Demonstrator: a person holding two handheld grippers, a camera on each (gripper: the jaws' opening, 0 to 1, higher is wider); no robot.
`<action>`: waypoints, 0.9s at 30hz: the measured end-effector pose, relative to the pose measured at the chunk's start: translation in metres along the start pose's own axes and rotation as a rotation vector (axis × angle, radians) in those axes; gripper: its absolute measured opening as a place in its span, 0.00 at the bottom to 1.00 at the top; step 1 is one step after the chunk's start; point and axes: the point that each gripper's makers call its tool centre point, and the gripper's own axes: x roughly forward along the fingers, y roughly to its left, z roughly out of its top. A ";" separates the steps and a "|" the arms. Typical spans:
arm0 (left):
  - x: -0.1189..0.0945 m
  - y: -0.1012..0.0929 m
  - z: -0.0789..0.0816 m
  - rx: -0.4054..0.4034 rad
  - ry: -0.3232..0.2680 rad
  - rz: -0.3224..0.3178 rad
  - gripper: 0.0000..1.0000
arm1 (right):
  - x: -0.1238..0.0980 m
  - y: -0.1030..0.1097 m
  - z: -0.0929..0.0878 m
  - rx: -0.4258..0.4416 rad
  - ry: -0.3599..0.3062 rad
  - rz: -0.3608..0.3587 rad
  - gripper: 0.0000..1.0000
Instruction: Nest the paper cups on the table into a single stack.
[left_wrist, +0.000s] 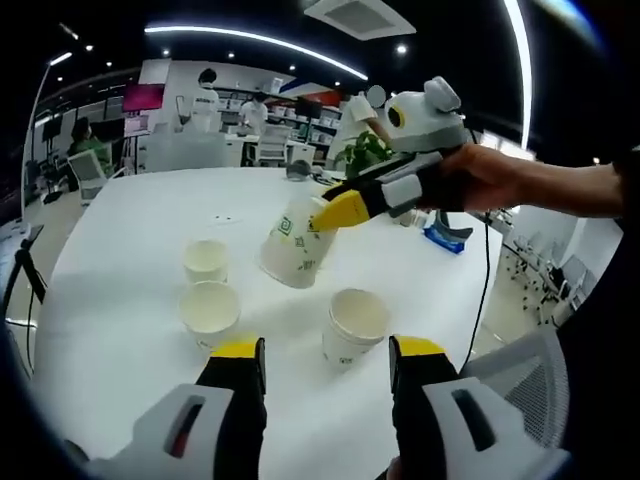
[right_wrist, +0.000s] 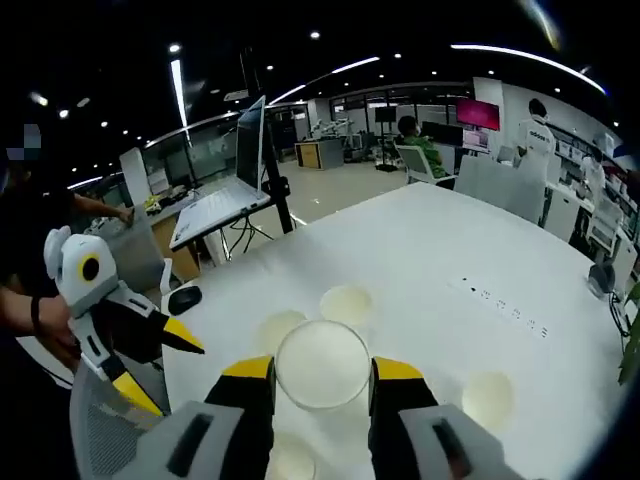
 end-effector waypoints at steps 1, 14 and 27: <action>0.002 0.000 0.003 -0.002 -0.011 -0.008 0.47 | -0.001 0.003 0.002 0.004 -0.012 0.011 0.35; 0.008 0.001 0.021 -0.028 -0.053 -0.017 0.47 | -0.013 0.031 0.020 0.073 -0.110 0.106 0.35; 0.010 0.001 0.034 -0.022 -0.122 -0.042 0.40 | -0.015 0.068 0.033 0.029 -0.148 0.270 0.35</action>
